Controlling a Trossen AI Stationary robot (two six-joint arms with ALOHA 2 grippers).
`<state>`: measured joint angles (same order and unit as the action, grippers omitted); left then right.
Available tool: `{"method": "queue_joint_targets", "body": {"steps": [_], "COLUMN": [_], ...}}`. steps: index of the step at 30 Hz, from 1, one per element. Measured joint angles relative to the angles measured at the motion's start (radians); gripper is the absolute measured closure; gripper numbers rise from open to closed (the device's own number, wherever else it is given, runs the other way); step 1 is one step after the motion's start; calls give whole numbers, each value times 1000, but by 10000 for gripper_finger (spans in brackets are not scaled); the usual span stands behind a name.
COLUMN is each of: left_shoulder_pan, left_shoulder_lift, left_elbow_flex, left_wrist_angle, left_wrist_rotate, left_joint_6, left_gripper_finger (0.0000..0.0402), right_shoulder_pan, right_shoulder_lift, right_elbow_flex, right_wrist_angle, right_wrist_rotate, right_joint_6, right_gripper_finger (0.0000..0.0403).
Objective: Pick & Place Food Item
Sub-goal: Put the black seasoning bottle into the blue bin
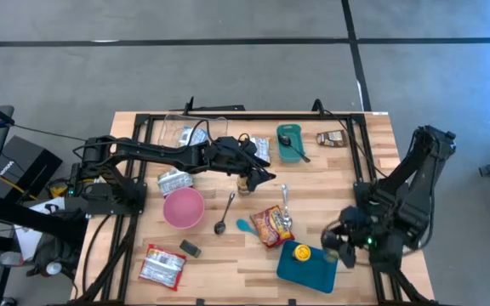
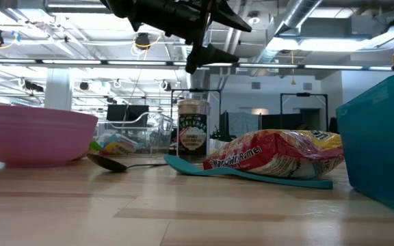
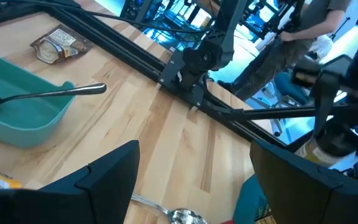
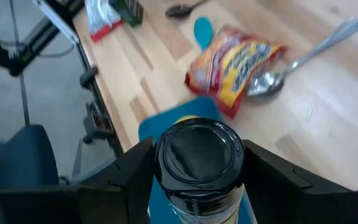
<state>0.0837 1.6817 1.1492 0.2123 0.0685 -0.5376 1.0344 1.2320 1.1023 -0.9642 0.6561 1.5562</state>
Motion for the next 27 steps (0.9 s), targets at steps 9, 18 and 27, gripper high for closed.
{"method": "queue_joint_targets", "body": {"steps": [9,18,27], "left_shoulder_pan": [0,0,0], "left_shoulder_lift": [0,0,0], "left_elbow_flex": [0,0,0], "left_wrist_angle": [56,67,66], "left_wrist_rotate": [0,0,0], "left_joint_6": [-47,-81,-81], "left_gripper_finger": [100,100,100], "right_shoulder_pan": [179,220,191], "right_shoulder_lift": [177,295,400], "right_elbow_flex": [0,0,0], "right_wrist_angle": [-8,-39,-21], "right_wrist_rotate": [149,249,298], "right_joint_6": [164,251,251], "right_gripper_finger": [204,202,203]}}
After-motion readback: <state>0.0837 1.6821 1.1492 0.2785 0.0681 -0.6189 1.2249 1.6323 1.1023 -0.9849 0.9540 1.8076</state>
